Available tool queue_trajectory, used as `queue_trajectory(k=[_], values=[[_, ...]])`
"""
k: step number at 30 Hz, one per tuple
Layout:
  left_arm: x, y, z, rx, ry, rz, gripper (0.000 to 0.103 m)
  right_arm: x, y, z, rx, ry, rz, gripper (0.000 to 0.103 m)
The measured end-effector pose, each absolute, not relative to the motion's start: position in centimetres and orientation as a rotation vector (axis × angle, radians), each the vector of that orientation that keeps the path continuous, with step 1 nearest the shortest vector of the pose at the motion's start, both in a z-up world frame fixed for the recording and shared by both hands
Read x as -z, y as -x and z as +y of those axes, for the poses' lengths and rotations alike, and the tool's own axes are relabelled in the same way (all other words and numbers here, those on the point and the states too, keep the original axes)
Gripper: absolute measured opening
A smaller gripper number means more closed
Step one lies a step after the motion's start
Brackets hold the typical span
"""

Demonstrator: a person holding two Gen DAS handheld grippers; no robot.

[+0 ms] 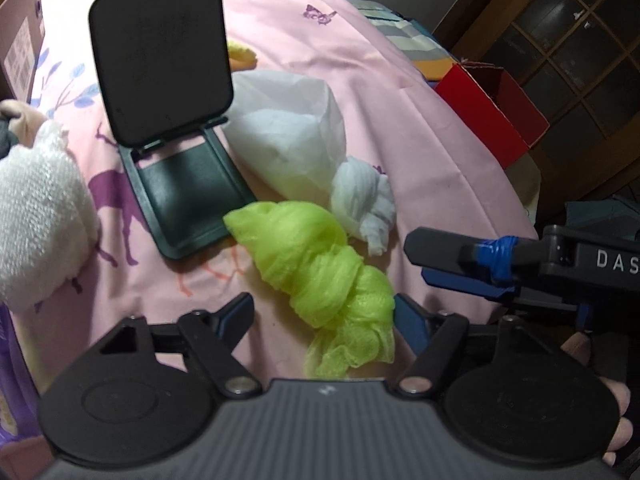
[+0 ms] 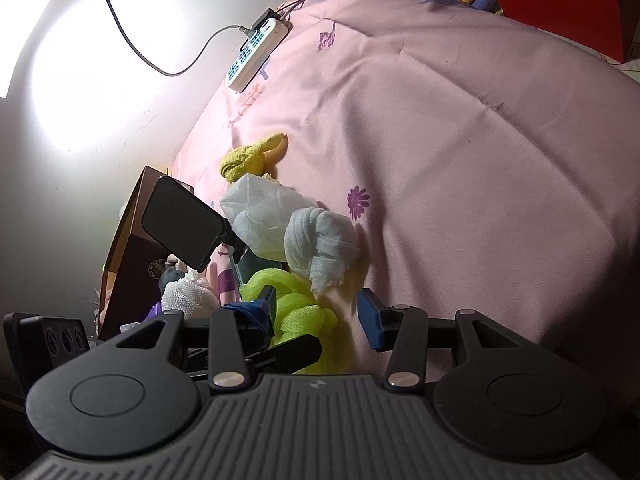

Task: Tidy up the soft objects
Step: 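Move the left tool to the lime-green mesh sponge and close on it, then carry the lime-green mesh sponge into the box and open the left tool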

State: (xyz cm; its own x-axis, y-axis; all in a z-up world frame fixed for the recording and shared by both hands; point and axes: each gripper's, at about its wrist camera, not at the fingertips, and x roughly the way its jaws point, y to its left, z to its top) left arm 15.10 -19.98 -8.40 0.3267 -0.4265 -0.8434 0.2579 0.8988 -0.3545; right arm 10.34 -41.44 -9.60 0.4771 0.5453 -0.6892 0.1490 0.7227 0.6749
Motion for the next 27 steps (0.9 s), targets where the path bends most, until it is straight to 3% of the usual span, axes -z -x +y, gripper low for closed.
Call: queue_trajectory(k=[5, 15, 27], values=[[8.6, -15.2, -20.3, 0.464, 0.140, 1.160, 0.054, 9.9, -11.1, -40.7, -0.303, -0.747, 1.093, 0.030], [7.3, -14.3, -20.0, 0.483, 0.066, 1.108, 0.051, 10.6, -11.8, -38.8, -0.366, -0.722, 1.146, 0.029], [2.9, -11.9, -14.9, 0.423, 0.044, 0.984, 0.050, 8.0, -12.9, -34.7, -0.592, -0.705, 1.082, 0.028]])
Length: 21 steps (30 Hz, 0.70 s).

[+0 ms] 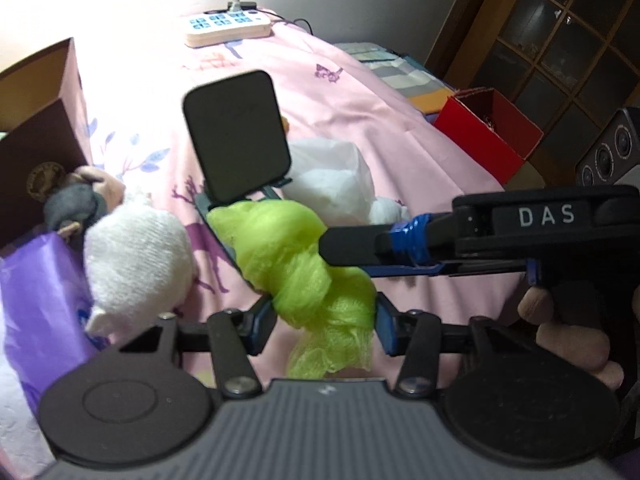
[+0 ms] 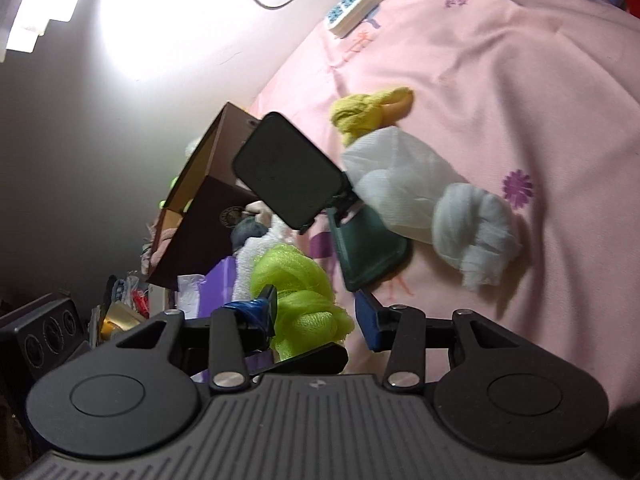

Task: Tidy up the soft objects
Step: 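Carry the lime-green mesh sponge into the box and open the left tool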

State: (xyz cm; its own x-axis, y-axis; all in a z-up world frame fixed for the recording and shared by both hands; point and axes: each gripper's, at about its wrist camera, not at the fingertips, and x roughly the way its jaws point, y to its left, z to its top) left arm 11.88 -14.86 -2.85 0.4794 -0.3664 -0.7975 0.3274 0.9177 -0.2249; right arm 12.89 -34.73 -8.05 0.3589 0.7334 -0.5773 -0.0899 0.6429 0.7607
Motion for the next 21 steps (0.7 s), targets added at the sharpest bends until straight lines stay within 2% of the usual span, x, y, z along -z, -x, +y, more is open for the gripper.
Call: queue_trajectory(k=[5, 12, 21], values=[[-0.7, -11.4, -10.8, 0.335, -0.008, 0.890, 0.050, 6.0, -13.6, -33.0, -0.666, -0.773, 0.983, 0.029], [-4.9, -13.5, -3.7, 0.204, -0.073, 0.794, 0.050, 5.3, -14.1, -30.1, -0.634, -0.709, 0.976, 0.029], [-6.3, -20.6, 6.1, 0.073, -0.046, 0.769, 0.050, 5.7, -12.9, -29.0, -0.551, -0.697, 0.984, 0.029]])
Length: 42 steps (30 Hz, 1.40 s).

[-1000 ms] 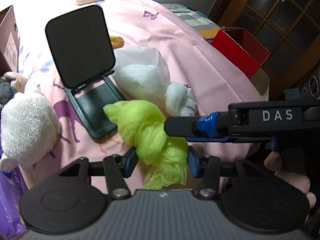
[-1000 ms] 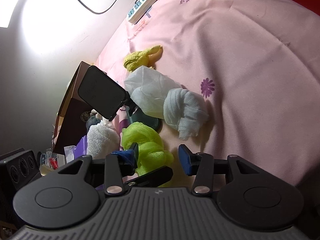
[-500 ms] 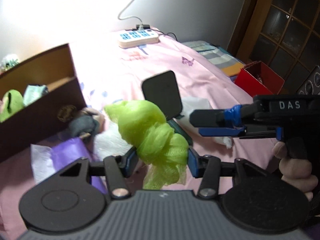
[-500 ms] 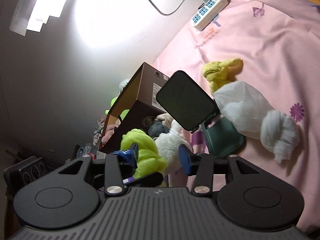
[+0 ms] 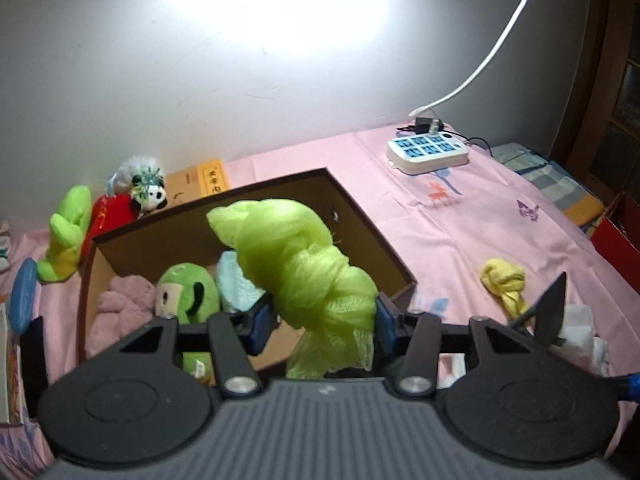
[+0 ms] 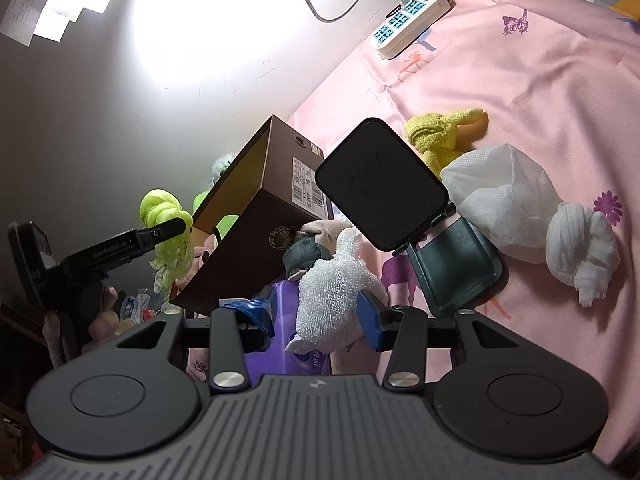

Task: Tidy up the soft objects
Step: 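Carry the lime-green mesh sponge into the box and open the left tool, then move the right tool to the white plastic bag and close on it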

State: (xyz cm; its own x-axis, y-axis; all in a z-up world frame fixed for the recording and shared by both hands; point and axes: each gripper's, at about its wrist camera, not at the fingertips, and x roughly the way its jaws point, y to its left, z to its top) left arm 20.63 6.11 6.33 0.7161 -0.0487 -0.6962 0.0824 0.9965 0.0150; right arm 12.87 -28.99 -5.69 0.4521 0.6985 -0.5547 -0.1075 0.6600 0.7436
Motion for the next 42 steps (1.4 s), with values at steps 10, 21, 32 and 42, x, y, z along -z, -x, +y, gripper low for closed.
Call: queue_trajectory(k=[10, 21, 32, 42], values=[[-0.5, -27.6, 10.1, 0.063, -0.062, 0.917, 0.051, 5.9, -11.0, -30.1, -0.372, -0.746, 0.943, 0.029], [3.5, -29.8, 11.8, 0.102, -0.004, 1.009, 0.055, 6.1, -9.5, -29.3, -0.277, -0.748, 0.934, 0.029], [3.1, -29.0, 13.1, 0.073, 0.036, 0.984, 0.079, 6.4, -9.8, -27.8, -0.278, -0.730, 0.948, 0.029], [1.6, -26.6, 13.0, 0.012, 0.039, 0.951, 0.079, 6.6, -10.1, -27.1, -0.284, -0.721, 0.958, 0.029]])
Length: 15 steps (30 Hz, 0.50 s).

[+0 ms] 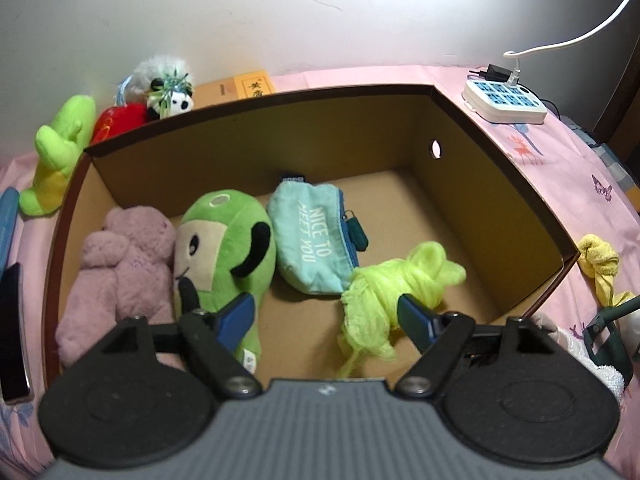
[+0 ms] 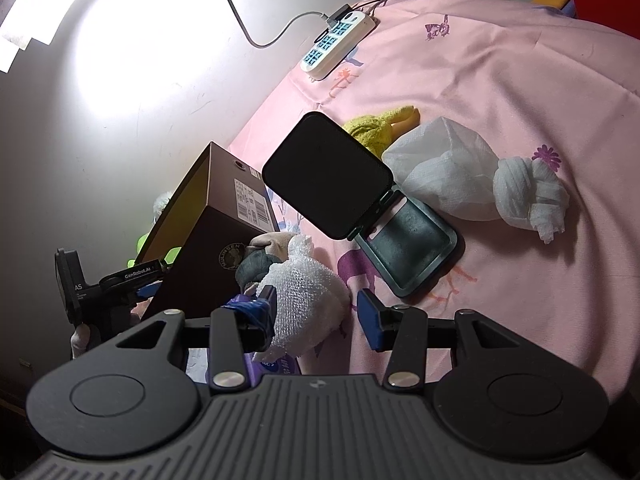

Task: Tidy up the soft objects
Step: 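Move the right tool to the white plastic bag and close on it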

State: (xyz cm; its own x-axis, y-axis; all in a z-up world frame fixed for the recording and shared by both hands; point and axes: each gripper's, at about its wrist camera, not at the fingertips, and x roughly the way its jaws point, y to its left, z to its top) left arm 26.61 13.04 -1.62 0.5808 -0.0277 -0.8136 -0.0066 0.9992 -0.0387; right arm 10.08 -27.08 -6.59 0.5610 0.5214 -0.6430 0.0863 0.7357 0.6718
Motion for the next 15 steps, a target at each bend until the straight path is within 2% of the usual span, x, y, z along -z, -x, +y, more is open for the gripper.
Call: queue_trajectory(k=[12, 15], values=[[-1.3, -23.2, 12.4, -0.099, -0.008, 0.907, 0.079, 7.1, -9.9, -26.0, -0.298, -0.716, 0.968, 0.029], [-2.3, -22.3, 12.4, -0.113, -0.011, 0.884, 0.083, 7.5, -9.9, -25.6, -0.302, -0.722, 0.971, 0.029]])
